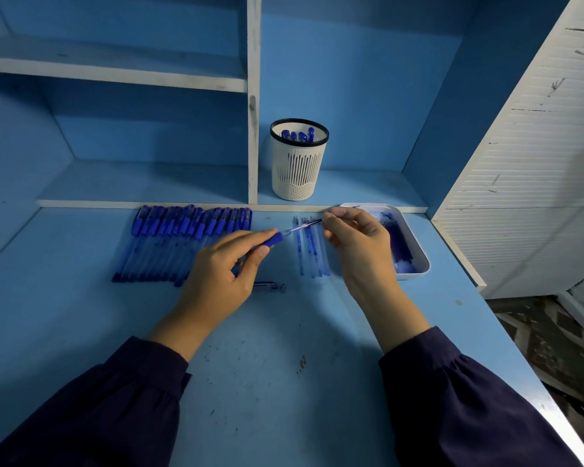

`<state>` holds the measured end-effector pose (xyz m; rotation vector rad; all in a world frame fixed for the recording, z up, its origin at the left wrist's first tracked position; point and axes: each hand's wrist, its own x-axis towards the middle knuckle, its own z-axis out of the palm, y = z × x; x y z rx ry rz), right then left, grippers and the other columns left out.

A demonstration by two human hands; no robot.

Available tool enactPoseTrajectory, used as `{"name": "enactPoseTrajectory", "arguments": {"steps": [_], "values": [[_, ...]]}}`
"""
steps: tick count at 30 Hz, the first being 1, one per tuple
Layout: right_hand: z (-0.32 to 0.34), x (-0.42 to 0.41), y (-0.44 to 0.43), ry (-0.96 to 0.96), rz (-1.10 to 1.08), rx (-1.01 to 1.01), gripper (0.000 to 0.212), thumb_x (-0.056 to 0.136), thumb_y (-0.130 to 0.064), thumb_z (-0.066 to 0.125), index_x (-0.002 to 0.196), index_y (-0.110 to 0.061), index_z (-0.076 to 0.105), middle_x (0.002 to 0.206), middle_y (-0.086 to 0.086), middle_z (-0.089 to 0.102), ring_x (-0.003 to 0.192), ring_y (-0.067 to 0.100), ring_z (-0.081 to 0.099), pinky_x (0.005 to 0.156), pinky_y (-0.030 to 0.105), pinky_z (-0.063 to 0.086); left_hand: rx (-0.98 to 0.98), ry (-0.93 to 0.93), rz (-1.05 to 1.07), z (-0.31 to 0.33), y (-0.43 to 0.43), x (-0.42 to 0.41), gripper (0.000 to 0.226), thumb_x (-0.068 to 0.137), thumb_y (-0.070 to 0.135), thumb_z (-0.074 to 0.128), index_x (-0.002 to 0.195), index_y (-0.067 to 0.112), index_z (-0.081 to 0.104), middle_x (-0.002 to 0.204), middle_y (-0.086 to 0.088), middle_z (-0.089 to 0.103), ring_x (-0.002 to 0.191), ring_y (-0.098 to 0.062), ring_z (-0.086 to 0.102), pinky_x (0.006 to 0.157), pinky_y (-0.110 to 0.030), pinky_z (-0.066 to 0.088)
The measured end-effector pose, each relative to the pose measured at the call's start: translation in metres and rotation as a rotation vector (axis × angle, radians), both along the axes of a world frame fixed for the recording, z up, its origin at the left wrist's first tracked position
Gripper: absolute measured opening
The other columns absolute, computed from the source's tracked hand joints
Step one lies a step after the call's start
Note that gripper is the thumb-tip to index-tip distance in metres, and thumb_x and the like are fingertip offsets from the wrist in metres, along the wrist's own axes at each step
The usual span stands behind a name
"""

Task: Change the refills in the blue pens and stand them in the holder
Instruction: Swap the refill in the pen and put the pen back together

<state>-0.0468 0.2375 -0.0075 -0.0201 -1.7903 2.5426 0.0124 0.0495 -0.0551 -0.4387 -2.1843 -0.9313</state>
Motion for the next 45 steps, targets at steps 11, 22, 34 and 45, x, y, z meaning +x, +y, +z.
{"name": "enactPoseTrajectory", "arguments": {"steps": [11, 22, 34, 45], "values": [[-0.004, 0.002, -0.003, 0.086, -0.038, 0.052, 0.013, 0.085, 0.003, 0.068, 0.081, -0.009, 0.066, 0.076, 0.003, 0.067, 0.067, 0.008, 0.061, 0.067, 0.018, 0.051, 0.013, 0.015, -0.006, 0.0, 0.0, 0.001, 0.028, 0.095, 0.011, 0.06, 0.122, 0.007, 0.067, 0.106, 0.01, 0.066, 0.088, 0.008, 0.058, 0.072, -0.013, 0.05], [-0.005, 0.025, -0.012, 0.52, 0.072, 0.392, 0.01, 0.091, -0.002, 0.06, 0.097, 0.0, 0.069, 0.089, 0.008, 0.071, 0.086, 0.018, 0.069, 0.08, 0.026, 0.053, 0.037, 0.05, -0.006, 0.0, 0.0, 0.003, 0.03, 0.092, 0.006, 0.063, 0.122, 0.005, 0.067, 0.104, 0.006, 0.067, 0.082, -0.004, 0.062, 0.069, -0.025, 0.055], [-0.01, 0.037, -0.015, 0.505, 0.053, 0.429, 0.016, 0.096, -0.001, 0.05, 0.103, -0.006, 0.065, 0.088, 0.008, 0.068, 0.082, 0.015, 0.065, 0.076, 0.026, 0.053, 0.041, 0.051, 0.022, 0.0, -0.005, 0.015, 0.03, 0.091, 0.008, 0.063, 0.12, 0.008, 0.069, 0.105, -0.004, 0.071, 0.084, -0.014, 0.067, 0.067, -0.032, 0.057], [-0.015, 0.036, -0.008, 0.579, 0.189, 0.594, 0.009, 0.084, -0.004, 0.071, 0.091, -0.01, 0.071, 0.085, 0.0, 0.068, 0.075, 0.013, 0.063, 0.075, 0.026, 0.051, 0.038, 0.009, 0.022, 0.002, -0.006, 0.027, 0.026, 0.091, 0.009, 0.065, 0.116, 0.009, 0.071, 0.109, 0.01, 0.067, 0.096, 0.0, 0.064, 0.083, -0.013, 0.052]]}}
